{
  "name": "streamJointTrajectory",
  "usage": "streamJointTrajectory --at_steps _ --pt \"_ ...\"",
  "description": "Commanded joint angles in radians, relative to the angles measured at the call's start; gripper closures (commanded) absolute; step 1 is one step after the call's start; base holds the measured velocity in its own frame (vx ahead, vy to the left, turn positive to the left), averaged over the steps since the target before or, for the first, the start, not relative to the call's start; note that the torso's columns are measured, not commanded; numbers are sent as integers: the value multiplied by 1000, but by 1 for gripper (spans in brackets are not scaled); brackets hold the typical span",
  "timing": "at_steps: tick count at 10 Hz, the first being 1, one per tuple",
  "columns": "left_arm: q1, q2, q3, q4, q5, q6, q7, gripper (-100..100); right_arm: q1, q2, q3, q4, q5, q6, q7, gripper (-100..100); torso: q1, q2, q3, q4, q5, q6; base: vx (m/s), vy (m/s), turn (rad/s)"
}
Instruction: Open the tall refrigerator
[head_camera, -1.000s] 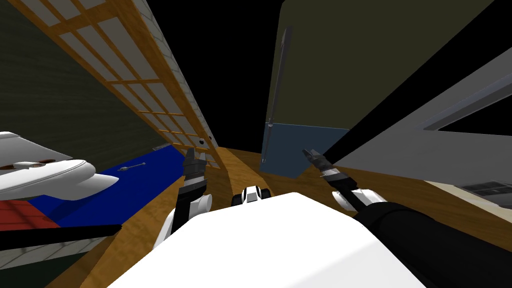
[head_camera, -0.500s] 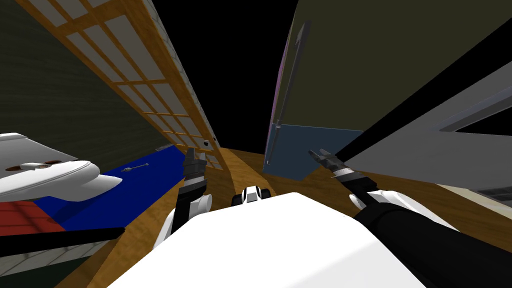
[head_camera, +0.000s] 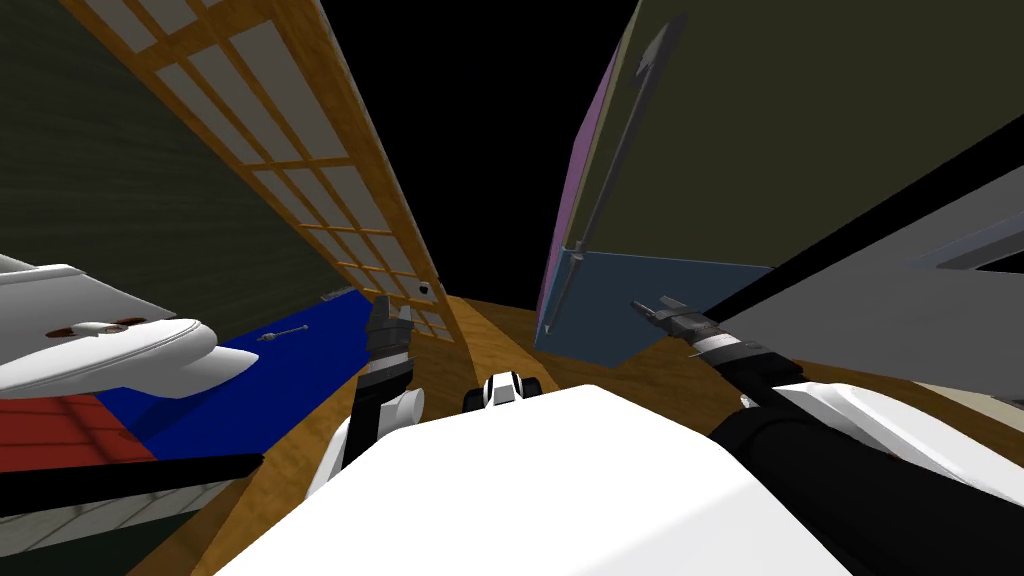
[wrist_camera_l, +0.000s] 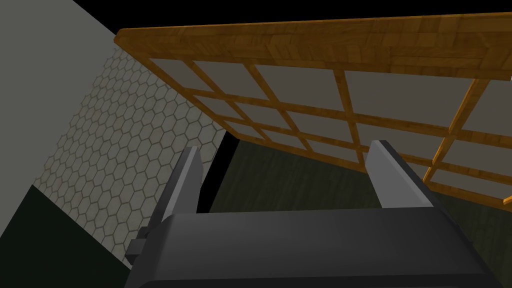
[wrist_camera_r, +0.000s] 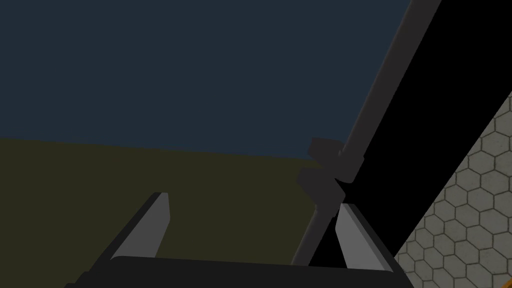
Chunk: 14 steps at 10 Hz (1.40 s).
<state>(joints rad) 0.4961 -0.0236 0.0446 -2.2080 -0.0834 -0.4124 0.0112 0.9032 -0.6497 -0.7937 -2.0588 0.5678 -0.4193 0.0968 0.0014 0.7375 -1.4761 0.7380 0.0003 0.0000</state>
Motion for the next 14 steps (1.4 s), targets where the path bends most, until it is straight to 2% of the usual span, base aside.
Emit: streamJointTrajectory --at_steps 1,5,7,14 --pt "0 0 0 0 0 0 0 0 38 -37 -66 15 28 6 -7 -100 -3 -1 -1 0 0 0 100 107 55" --pt "0 0 0 0 0 0 0 0 108 -126 -189 70 90 24 -18 -100 2 -2 -2 -1 1 0 149 178 88" --pt "0 0 0 0 0 0 0 0 139 -165 -249 95 117 31 -23 -100 -4 1 0 0 -1 0 144 142 84" --pt "0 0 0 0 0 0 0 0 224 -271 -403 153 193 51 -37 -100 -3 0 0 0 -1 0 116 123 57"
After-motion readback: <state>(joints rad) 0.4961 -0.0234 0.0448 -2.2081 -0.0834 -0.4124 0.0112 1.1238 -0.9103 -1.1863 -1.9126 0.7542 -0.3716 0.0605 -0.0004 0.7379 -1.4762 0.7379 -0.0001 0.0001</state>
